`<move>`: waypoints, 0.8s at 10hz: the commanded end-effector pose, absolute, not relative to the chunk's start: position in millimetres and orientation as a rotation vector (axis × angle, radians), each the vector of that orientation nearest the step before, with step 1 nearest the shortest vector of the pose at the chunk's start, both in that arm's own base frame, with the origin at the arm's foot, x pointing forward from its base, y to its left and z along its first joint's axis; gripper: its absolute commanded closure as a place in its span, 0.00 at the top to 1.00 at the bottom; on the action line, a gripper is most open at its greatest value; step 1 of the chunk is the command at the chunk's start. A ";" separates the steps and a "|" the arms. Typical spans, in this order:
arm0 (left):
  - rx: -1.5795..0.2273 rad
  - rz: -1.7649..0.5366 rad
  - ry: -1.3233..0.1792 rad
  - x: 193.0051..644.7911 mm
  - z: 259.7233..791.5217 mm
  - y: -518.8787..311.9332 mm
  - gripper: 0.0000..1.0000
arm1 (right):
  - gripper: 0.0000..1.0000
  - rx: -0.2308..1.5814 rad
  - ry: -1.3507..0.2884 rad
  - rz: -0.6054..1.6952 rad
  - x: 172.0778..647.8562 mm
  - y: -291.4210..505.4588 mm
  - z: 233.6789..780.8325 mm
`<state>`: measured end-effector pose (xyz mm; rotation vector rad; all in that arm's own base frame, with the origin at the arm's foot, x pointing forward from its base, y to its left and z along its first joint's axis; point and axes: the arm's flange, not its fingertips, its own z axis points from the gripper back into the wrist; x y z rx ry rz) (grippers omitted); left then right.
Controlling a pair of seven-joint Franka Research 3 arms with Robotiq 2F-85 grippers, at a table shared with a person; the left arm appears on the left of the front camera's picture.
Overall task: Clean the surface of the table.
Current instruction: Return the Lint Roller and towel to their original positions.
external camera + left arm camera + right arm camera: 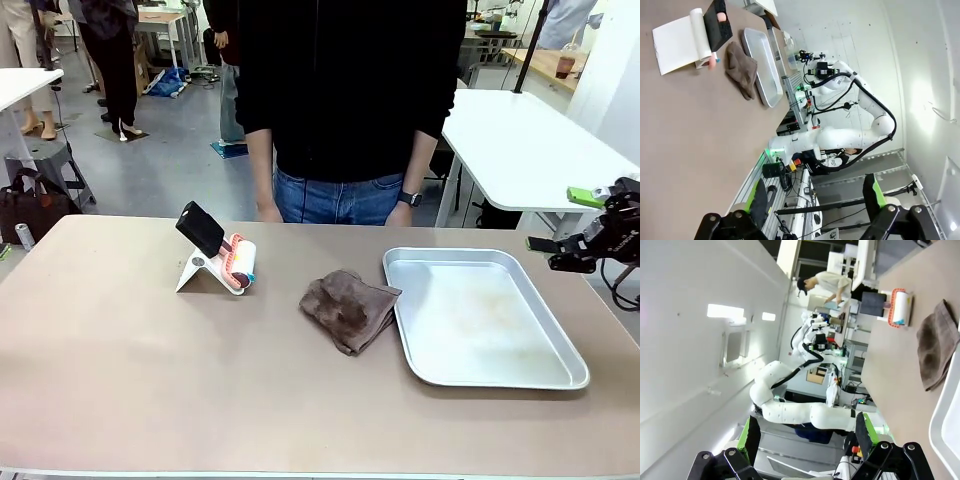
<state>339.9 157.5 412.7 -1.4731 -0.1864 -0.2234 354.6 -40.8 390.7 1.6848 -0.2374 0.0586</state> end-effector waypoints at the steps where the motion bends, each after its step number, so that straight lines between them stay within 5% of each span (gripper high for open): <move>1: -1.463 -0.212 -0.176 335.7 415.5 154.4 1.00 | 1.00 1.689 -0.229 0.064 349.9 -45.5 391.6; 8: -1.463 -0.212 -0.176 335.7 415.5 154.4 1.00 | 1.00 1.689 -0.229 0.064 349.9 -45.5 391.6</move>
